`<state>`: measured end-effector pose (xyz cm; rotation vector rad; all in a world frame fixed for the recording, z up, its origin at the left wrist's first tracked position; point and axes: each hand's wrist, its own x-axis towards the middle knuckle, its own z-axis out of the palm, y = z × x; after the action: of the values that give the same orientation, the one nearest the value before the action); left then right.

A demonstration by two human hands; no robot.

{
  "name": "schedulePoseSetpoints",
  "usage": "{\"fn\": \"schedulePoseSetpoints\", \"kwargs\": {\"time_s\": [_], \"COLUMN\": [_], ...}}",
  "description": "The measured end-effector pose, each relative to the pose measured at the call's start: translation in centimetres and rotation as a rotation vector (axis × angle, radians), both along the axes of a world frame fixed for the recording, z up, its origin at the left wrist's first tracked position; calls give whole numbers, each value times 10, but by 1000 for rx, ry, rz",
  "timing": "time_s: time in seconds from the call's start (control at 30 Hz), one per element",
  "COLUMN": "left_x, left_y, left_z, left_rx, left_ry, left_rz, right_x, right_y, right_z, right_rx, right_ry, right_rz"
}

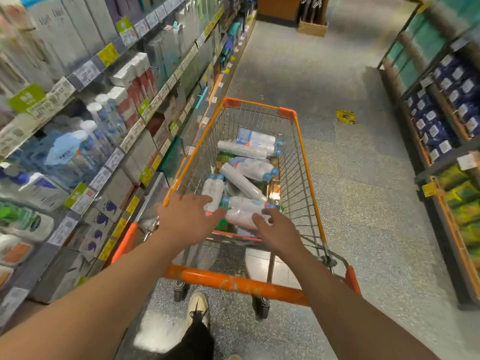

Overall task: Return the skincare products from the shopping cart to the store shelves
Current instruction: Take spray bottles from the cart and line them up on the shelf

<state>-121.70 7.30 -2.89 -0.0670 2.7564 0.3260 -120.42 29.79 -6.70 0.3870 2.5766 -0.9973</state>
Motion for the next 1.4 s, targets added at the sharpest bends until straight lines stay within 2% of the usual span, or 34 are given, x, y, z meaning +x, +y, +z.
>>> {"fn": "schedulePoseSetpoints", "kwargs": {"time_s": [0.13,0.33,0.6,0.97,1.1,1.23,1.3,1.4], "left_x": [-42,-91,-137,-166,-166,-162,-160,-159], "left_y": [-8,-4,18,38,40,38,37,36], "left_z": [-13,-27,-60,-117,-130,-137,-135,-129], "left_rx": [125,201,289,384,381,362,385,403], "left_ry": [-21,-99,-207,-279,-299,-292,-290,-281], "left_rz": [8,1,81,336,400,413,426,455], "right_x": [-28,-66,-123,-215,-237,-254,-260,-264], "right_y": [-2,-8,10,18,19,18,21,24], "right_z": [-8,-33,-83,-201,-228,-241,-246,-245], "right_rx": [-62,-92,-1,325,283,173,225,354], "right_ry": [-11,-18,-152,-218,-198,-299,-300,-292], "right_rz": [-36,-144,-118,70,61,-12,26,197]}}
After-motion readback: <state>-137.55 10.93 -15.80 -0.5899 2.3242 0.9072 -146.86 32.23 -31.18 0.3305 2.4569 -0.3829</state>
